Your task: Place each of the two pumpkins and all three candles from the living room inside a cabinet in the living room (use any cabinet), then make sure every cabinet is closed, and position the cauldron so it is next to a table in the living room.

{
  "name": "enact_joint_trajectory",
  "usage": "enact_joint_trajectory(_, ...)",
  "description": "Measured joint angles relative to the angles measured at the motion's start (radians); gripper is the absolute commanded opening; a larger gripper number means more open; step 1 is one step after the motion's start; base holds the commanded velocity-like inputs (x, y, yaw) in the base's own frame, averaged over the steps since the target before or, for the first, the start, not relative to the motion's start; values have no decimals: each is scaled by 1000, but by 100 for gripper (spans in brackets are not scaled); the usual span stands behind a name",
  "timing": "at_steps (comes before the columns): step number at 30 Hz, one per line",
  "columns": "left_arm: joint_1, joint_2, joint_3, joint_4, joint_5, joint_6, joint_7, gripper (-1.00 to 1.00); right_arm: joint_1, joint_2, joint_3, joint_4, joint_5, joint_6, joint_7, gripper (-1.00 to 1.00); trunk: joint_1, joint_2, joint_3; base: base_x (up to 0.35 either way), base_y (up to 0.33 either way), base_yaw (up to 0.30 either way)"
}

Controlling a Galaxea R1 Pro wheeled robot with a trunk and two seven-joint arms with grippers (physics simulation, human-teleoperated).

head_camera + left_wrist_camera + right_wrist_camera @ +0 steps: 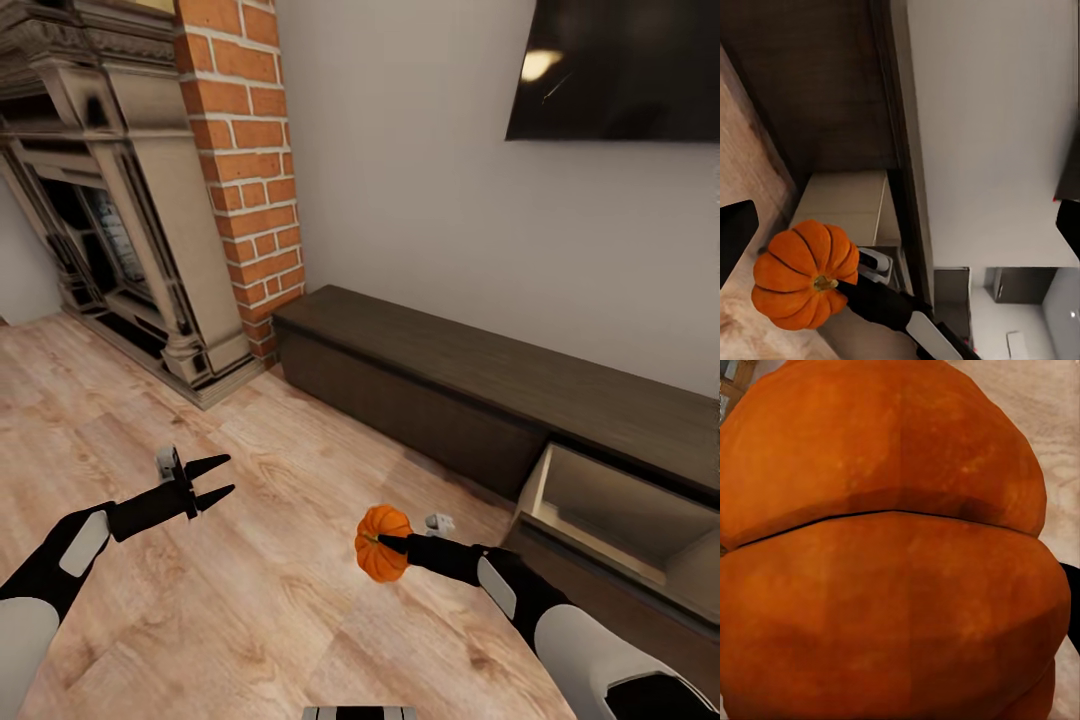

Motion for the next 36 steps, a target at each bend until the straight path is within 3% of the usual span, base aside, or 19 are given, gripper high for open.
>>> enact_joint_trajectory(36, 0, -4, -1, 0, 1, 5, -3, 100, 0, 0, 0, 1, 0, 0, 0, -100, -16, 8, 139, 0, 0, 0)
